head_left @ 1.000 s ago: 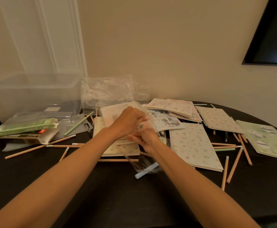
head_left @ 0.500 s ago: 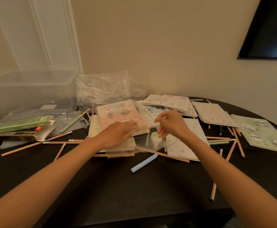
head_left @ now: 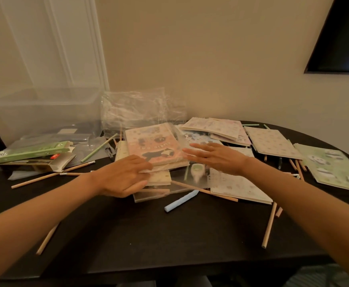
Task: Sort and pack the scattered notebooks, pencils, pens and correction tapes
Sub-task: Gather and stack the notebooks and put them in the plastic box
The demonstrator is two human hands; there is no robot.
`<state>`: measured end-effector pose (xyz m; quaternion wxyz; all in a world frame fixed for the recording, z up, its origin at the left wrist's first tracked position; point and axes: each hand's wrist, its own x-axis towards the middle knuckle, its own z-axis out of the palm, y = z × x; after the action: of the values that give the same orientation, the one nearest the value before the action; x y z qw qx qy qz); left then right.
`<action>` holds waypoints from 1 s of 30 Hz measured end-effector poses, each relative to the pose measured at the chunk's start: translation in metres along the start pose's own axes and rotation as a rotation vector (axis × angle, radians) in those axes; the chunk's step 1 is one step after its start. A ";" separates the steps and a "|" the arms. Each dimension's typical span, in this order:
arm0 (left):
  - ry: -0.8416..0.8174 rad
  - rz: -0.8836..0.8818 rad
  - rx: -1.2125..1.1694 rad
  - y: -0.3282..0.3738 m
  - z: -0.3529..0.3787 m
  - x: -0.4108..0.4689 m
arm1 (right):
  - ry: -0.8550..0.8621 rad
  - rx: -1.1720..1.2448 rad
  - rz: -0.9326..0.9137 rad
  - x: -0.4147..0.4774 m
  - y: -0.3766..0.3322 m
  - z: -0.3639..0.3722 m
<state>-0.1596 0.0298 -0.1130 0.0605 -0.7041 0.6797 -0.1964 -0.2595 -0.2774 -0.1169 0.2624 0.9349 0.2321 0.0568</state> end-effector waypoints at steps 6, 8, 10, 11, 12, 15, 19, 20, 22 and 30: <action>-0.213 -0.032 -0.058 -0.011 0.002 -0.012 | -0.091 0.126 -0.052 -0.001 -0.008 0.004; -0.199 -0.099 -0.105 -0.016 0.007 -0.017 | -0.077 0.231 0.020 -0.003 -0.013 0.003; -0.158 -0.254 -0.262 -0.018 0.008 -0.019 | -0.028 0.408 0.147 0.000 -0.021 0.003; -0.123 -0.334 -0.362 -0.020 0.007 -0.020 | -0.002 0.525 0.226 0.003 -0.025 0.004; -0.103 -0.396 -0.453 -0.021 0.006 -0.021 | 0.020 0.639 0.306 0.005 -0.028 0.003; -0.143 -0.463 -0.551 -0.026 0.005 -0.022 | 0.076 0.805 0.451 0.011 -0.030 0.001; -0.287 -0.518 -0.446 -0.029 0.009 -0.022 | 0.209 0.934 0.496 0.016 -0.032 -0.004; -0.303 -0.519 -0.432 -0.029 0.013 -0.024 | 0.245 0.944 0.505 0.019 -0.032 -0.006; -0.218 -0.499 -0.407 -0.025 0.019 -0.026 | 0.287 0.950 0.546 0.024 -0.033 -0.008; 0.357 -0.827 -0.615 -0.018 0.029 -0.007 | 0.527 1.128 0.822 0.048 -0.034 -0.007</action>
<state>-0.1325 0.0332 -0.1343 -0.3469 -0.8535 0.3721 -0.1125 -0.2326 -0.2264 -0.1298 -0.3638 0.8944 -0.0869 0.2451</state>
